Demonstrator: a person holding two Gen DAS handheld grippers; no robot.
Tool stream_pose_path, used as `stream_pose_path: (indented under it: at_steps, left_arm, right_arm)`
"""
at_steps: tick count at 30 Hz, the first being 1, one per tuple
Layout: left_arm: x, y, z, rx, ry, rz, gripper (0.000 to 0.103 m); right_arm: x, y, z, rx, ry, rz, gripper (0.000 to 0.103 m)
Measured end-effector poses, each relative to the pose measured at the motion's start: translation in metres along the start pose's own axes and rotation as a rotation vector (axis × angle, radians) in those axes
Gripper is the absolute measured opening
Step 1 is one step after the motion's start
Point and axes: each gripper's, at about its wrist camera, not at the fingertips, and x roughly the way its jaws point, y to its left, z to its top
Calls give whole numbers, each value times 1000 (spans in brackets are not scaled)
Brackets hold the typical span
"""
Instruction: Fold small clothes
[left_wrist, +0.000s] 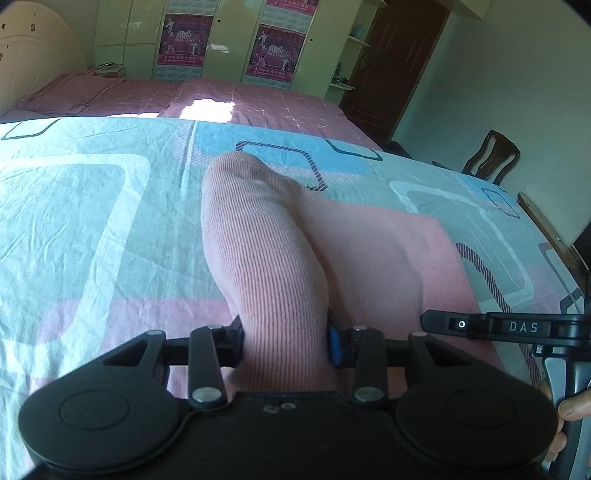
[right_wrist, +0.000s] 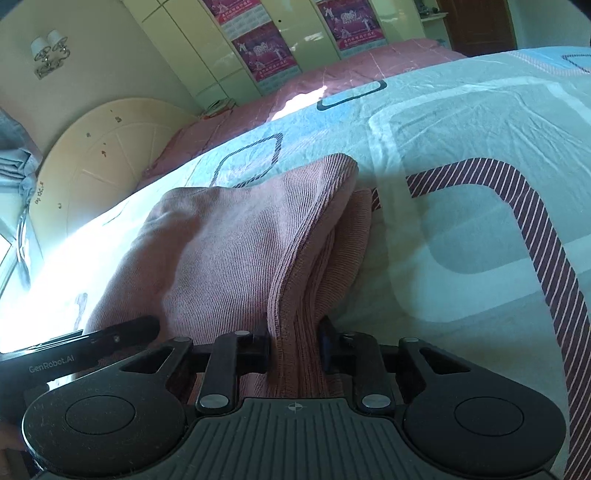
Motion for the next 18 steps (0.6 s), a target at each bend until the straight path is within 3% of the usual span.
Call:
stream_pose_path:
  at_steps: [9,14,18]
  left_arm:
    - [-44,6,15,28,-49,-30,32]
    - [-88,49,24,33,-79,-13,32]
    - [-124,107,24,26,-96,-2,32]
  right_arm:
    - [-28,60,5,-28,-63,72,21]
    - [-22,126,-2,-65,-72,104,21]
    - [-3,187,-16,-74,-75,130,21]
